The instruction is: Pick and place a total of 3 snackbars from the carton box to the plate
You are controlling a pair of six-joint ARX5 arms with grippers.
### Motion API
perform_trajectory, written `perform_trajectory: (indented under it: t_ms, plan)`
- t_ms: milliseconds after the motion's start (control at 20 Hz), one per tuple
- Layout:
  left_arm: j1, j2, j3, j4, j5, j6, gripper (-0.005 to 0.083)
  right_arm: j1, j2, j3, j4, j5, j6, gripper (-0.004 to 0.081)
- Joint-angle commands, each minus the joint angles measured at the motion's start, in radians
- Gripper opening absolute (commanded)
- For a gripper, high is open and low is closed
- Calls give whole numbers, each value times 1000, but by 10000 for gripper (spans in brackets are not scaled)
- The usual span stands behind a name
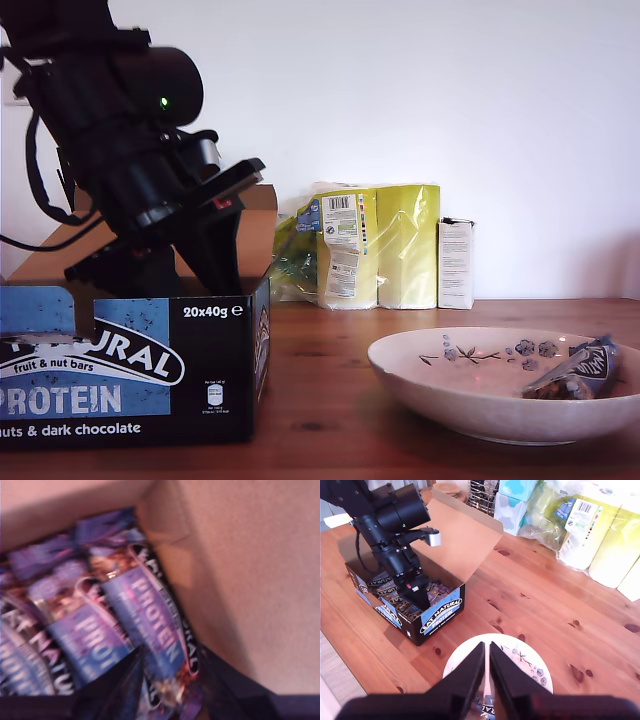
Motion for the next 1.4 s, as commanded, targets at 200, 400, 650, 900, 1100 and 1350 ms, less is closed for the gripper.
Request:
perform_trajectory:
  t_ms: [200,400,650,900,1100,1350]
  plan:
    - [30,45,-13,15,4,-3,342,-3,0,-22,7,2,1,-13]
    - [30,50,-13,23,10,-3,342,-3,0,-22,16,2,1,-13]
    - [30,102,-14,27,43,-9,342,-3,0,-22,15,3,1,-13]
    - [29,113,-13,90,101,-23,279,-3,0,-22,14,3,1,-13]
    - [29,112,-13,118,129,-27,249,-3,0,-22,14,15,1,-13]
    - [31,112,-13,163,187,-32,249,-3,0,-22,7,29,1,-13]
